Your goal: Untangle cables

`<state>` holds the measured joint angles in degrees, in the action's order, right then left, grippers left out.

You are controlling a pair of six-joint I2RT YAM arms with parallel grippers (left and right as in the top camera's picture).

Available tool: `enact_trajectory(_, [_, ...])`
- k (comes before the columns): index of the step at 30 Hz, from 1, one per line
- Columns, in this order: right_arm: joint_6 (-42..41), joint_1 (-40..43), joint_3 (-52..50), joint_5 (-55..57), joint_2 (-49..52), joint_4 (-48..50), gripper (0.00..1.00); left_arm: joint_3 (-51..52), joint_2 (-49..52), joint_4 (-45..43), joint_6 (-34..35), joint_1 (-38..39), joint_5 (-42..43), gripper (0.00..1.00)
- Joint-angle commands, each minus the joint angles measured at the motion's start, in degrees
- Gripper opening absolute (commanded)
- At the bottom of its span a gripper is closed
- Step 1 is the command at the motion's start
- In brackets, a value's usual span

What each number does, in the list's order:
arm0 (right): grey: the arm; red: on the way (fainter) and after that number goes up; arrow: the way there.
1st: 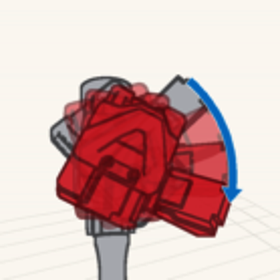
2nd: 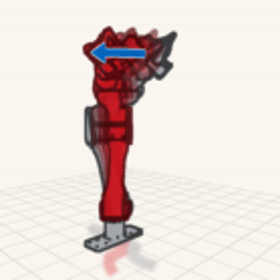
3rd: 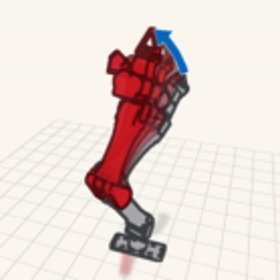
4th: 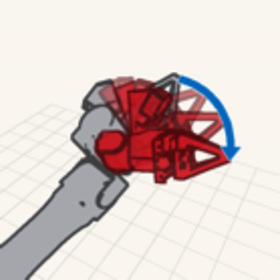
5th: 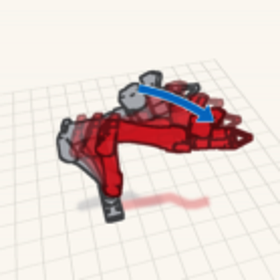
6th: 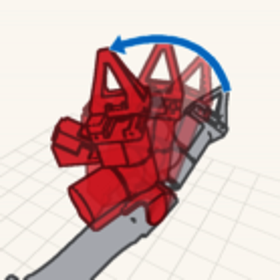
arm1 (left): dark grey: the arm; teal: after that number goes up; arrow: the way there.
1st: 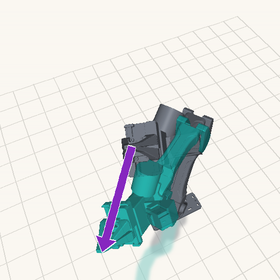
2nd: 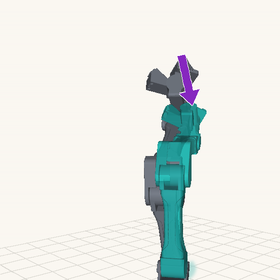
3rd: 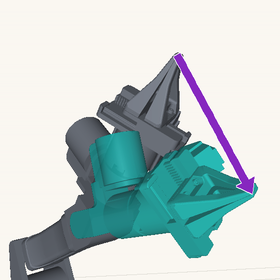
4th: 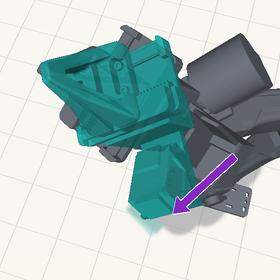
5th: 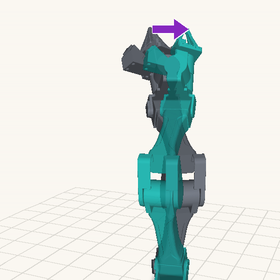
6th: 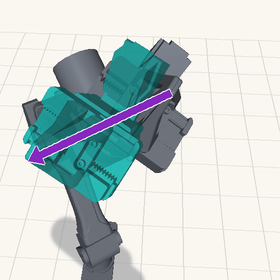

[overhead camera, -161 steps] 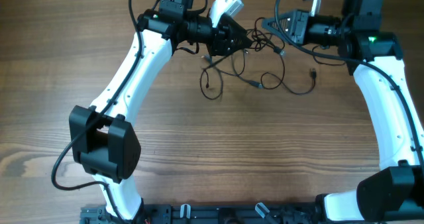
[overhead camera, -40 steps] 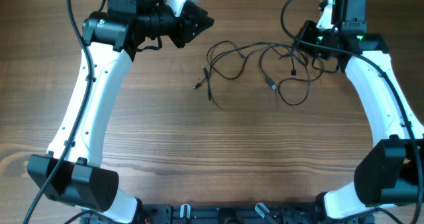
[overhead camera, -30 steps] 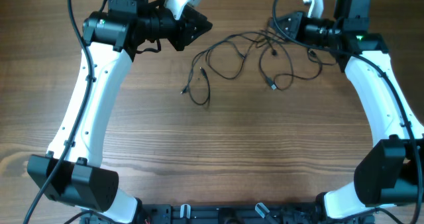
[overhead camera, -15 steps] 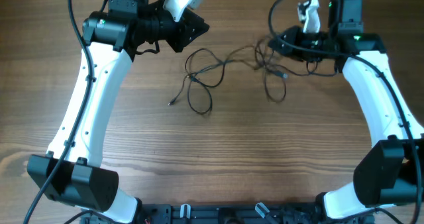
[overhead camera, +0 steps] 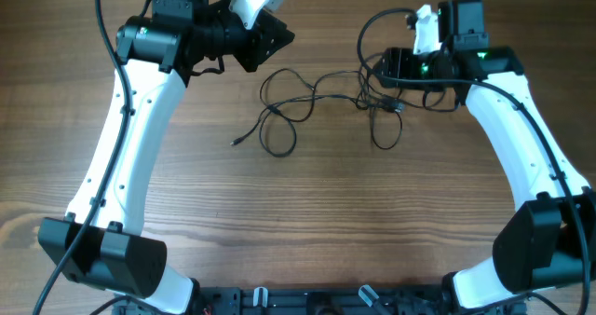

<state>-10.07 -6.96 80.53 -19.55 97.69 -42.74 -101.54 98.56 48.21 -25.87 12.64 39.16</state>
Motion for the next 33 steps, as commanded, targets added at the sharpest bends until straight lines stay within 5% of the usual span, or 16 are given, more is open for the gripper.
enact_trajectory(1, [0.68, -0.98, -0.2, -2.78, 0.35, -2.99, 0.58, -0.79, -0.9, -0.7, -0.92, -0.2, -0.26, 0.23])
enact_trajectory(5, [0.96, -2.25, -0.2, -2.8, 0.35, -6.47, 0.43, -0.79, -0.9, -0.79, -0.92, -0.2, -0.24, 0.23])
enact_trajectory(15, [5.6, -5.9, -2.62, 4.09, 0.37, -7.3, 0.57, -0.79, -0.9, -0.37, -0.9, -0.17, -0.24, 0.24])
enact_trajectory(22, [9.68, -5.77, -9.79, 5.27, 0.48, 1.92, 0.6, -0.79, -0.9, 0.13, -0.92, -0.17, -0.24, 0.24])
enact_trajectory(33, [12.5, -5.79, -11.65, 2.56, 9.2, 13.03, 0.45, -0.79, -0.9, 0.98, -0.92, -0.17, -0.24, 0.24])
